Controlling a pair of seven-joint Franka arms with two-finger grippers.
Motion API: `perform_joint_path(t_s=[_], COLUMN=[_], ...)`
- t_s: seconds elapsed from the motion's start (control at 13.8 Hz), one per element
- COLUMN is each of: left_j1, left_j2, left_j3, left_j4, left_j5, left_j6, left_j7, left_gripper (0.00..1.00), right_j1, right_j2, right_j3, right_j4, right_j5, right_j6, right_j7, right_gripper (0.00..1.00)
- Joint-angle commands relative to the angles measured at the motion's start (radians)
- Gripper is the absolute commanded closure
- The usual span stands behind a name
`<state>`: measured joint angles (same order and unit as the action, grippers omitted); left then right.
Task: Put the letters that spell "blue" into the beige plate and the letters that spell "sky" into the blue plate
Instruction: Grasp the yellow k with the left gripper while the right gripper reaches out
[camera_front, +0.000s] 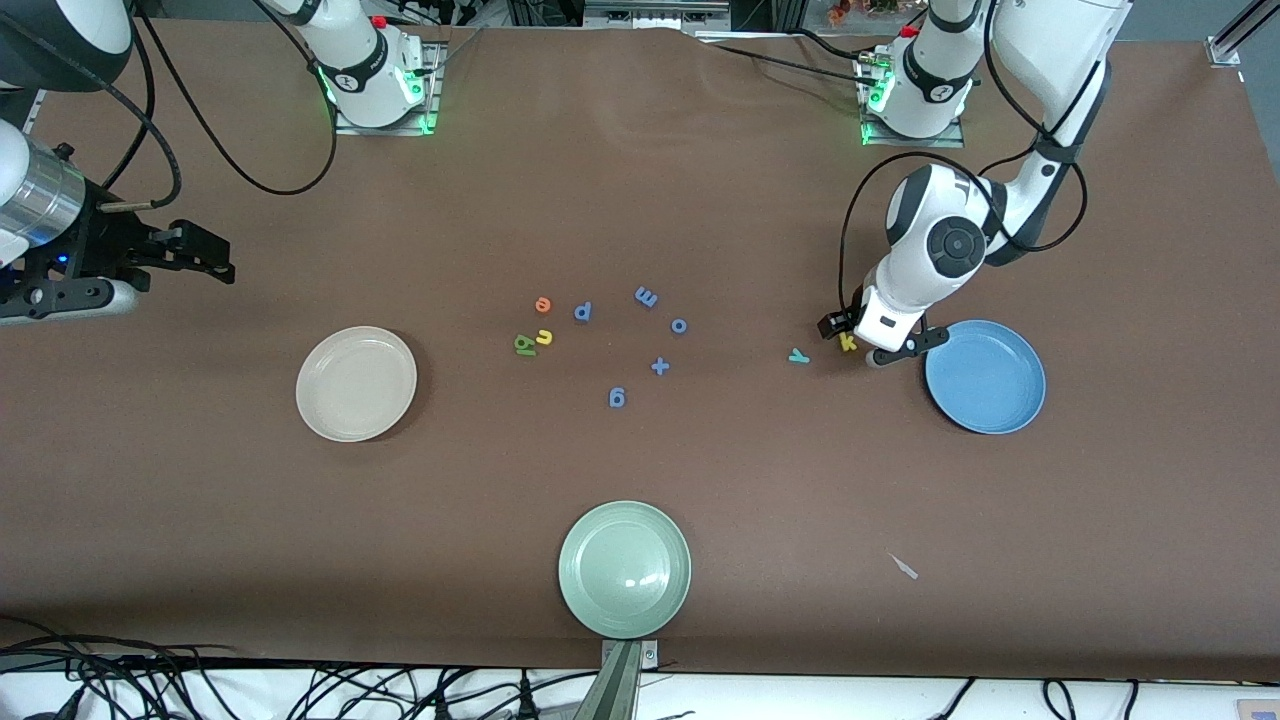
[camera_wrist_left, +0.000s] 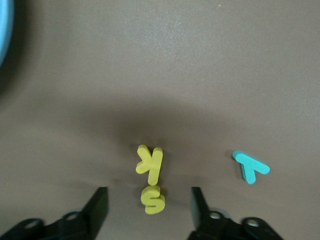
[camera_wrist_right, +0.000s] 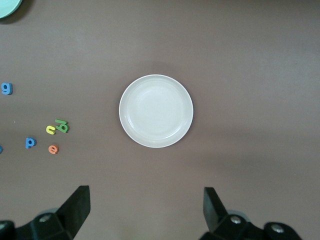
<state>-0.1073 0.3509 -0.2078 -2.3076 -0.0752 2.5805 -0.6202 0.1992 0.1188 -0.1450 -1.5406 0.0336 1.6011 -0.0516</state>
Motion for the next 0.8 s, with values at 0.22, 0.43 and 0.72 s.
perform_joint_path(t_s=[0.22, 0.43, 0.72], left_j1=[-0.006, -0.005, -0.006], left_j2=[0.04, 0.049, 0.048], left_j3=[0.008, 0.01, 0.011], left_j4=[0.001, 0.002, 0.005], left_j5=[0.064, 0.092, 0.106], left_j6=[0.053, 0.053, 0.053], left_j7=[-0.007, -0.015, -0.015], left_gripper=[0.33, 0.36, 0.45], right_j1=[0.008, 0.006, 0.023], right_j2=[0.019, 0.053, 0.105], right_j3=[0.008, 0.01, 0.019], right_j4=[0.03, 0.03, 0.014], right_j5=[-0.014, 0.002, 0.005], right_j6=[0.02, 0.068, 0.085], right_j7=[0.007, 0.038, 0.07], right_gripper=[0.0, 0.0, 0.0])
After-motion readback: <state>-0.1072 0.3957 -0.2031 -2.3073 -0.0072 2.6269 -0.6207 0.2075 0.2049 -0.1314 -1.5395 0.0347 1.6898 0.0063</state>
